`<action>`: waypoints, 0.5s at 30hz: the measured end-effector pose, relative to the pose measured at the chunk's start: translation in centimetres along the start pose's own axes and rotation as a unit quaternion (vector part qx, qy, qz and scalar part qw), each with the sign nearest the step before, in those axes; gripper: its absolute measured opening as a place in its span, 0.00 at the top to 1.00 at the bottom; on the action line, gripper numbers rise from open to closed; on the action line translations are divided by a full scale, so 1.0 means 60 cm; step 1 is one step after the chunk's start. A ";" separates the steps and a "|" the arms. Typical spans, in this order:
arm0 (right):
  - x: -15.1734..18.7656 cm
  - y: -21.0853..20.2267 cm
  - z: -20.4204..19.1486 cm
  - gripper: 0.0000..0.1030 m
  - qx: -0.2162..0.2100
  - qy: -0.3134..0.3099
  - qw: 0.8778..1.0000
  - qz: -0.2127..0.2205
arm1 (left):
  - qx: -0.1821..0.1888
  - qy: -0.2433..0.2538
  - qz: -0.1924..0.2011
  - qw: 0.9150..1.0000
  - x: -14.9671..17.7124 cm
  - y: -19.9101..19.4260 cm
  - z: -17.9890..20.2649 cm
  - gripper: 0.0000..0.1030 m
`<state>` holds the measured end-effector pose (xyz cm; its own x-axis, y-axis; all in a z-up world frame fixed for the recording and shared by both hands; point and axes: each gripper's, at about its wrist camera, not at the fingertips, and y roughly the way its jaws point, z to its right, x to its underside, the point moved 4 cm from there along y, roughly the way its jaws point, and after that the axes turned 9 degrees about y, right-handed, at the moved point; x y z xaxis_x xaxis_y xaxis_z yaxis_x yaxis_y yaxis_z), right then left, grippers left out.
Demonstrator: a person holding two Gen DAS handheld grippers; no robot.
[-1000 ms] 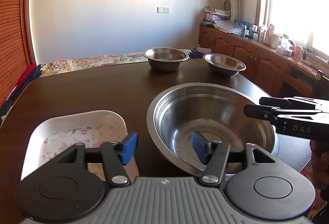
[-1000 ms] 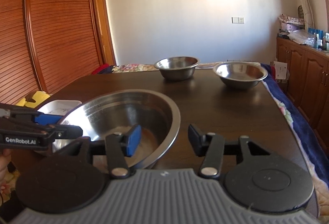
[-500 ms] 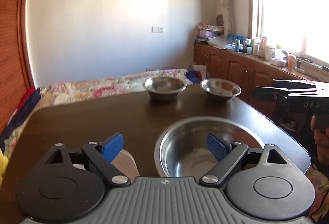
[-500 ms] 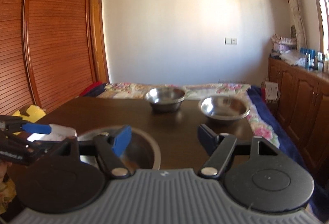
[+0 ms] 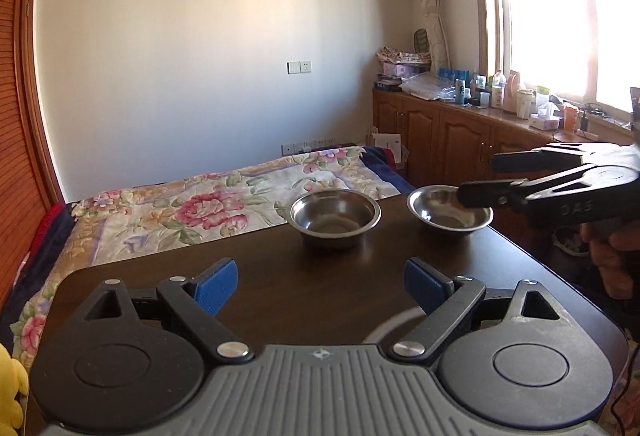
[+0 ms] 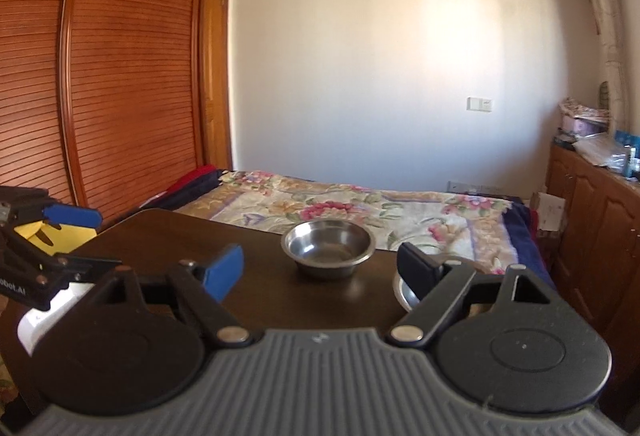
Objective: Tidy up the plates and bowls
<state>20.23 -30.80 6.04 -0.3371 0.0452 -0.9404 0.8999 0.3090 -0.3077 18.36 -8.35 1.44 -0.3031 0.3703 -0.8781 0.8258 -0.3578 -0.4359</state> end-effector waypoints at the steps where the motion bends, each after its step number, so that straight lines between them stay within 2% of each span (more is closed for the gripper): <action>1: -0.003 0.010 0.001 0.18 -0.005 0.000 1.000 -0.004 | 0.001 0.001 -0.002 1.000 -0.005 0.008 -0.002 0.10; 6: -0.008 0.069 0.019 0.19 -0.008 -0.007 1.000 -0.030 | 0.001 0.020 -0.012 1.000 -0.032 0.062 -0.013 0.13; 12: -0.002 0.121 0.047 0.28 -0.010 0.026 0.998 -0.050 | 0.007 0.024 -0.021 0.999 -0.059 0.124 -0.031 0.20; 15: 0.002 0.146 0.056 0.36 -0.007 0.029 0.998 -0.063 | 0.020 0.022 -0.032 0.999 -0.066 0.158 -0.035 0.25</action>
<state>29.03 -31.29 2.76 -0.4637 0.0591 -0.8840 0.8450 0.3296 -0.4212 28.39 -11.41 1.21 -0.3325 0.4306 -0.8391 0.7857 -0.3657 -0.4990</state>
